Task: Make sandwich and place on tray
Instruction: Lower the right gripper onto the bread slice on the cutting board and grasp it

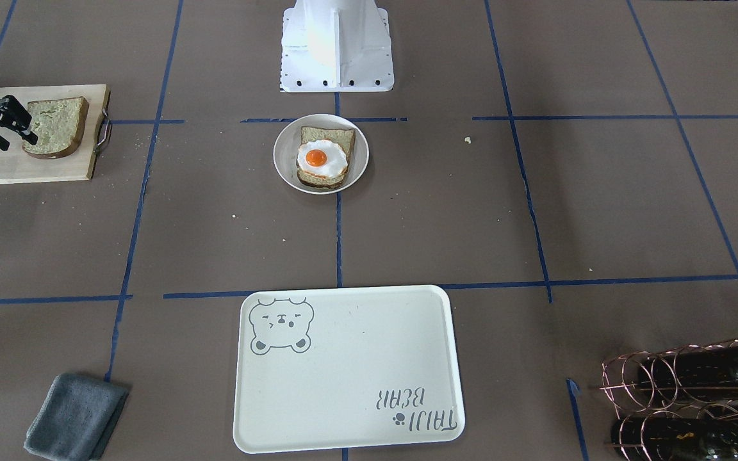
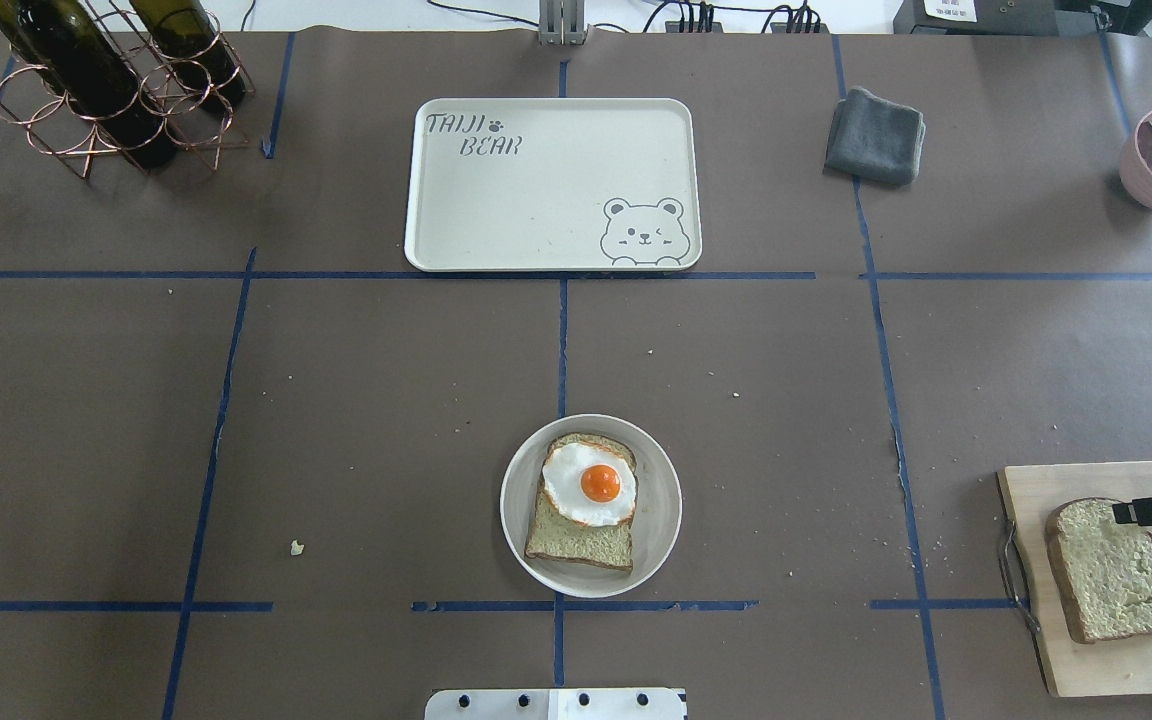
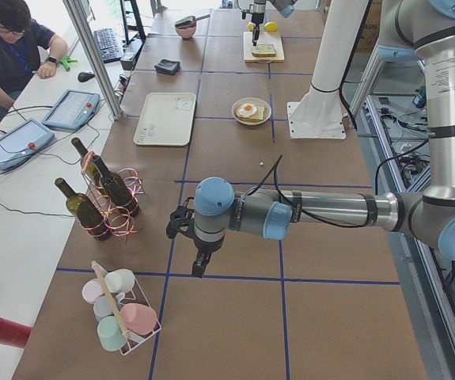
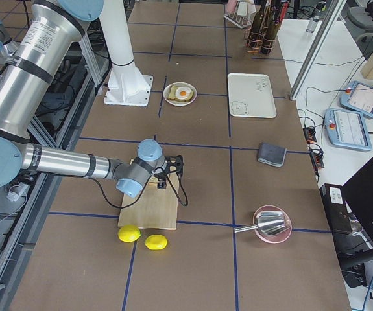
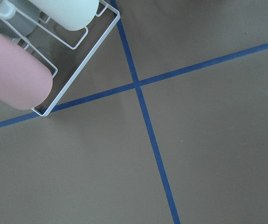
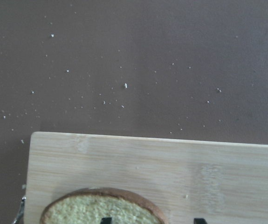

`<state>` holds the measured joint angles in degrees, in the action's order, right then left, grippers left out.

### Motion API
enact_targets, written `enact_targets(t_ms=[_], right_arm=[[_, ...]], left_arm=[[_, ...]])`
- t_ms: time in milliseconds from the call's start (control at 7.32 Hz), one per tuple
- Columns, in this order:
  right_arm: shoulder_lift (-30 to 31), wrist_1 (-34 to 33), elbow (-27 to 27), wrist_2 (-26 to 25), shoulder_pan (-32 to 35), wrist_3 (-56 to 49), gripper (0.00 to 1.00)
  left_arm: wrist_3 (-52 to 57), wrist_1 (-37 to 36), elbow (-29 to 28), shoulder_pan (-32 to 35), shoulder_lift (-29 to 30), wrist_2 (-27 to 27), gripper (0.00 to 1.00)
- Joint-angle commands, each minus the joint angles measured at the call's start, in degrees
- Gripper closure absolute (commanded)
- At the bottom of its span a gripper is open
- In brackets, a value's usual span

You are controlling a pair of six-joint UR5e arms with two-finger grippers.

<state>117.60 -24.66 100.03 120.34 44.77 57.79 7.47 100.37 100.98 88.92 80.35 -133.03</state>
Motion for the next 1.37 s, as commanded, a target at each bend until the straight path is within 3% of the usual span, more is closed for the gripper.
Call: enact_targets(t_ms=[0,273,547,683,1230], right_arm=[[-0.1,0.3,-0.6,-1.3,-1.3,0.3,0.37],[-0.3,1.5,-0.6,-1.3,-1.9,0.3,0.49],[-0.4,1.6,-0.6,-1.3,-2.1,0.3,0.93],[-0.4,1.7,-0.6,-1.2,-2.1,0.2,1.0],[0.3,5.4,-0.9,0.1,-1.7,-0.7,1.0]], left_arm=[[0.0,0.0,0.0,0.0,0.1,0.0,0.0],[0.0,0.0,0.0,0.0,0.2,0.0,0.0],[0.0,0.0,0.0,0.0,0.2,0.0,0.0],[0.0,0.0,0.0,0.0,0.2,0.0,0.0],[0.0,0.0,0.1,0.0,0.2,0.0,0.0]])
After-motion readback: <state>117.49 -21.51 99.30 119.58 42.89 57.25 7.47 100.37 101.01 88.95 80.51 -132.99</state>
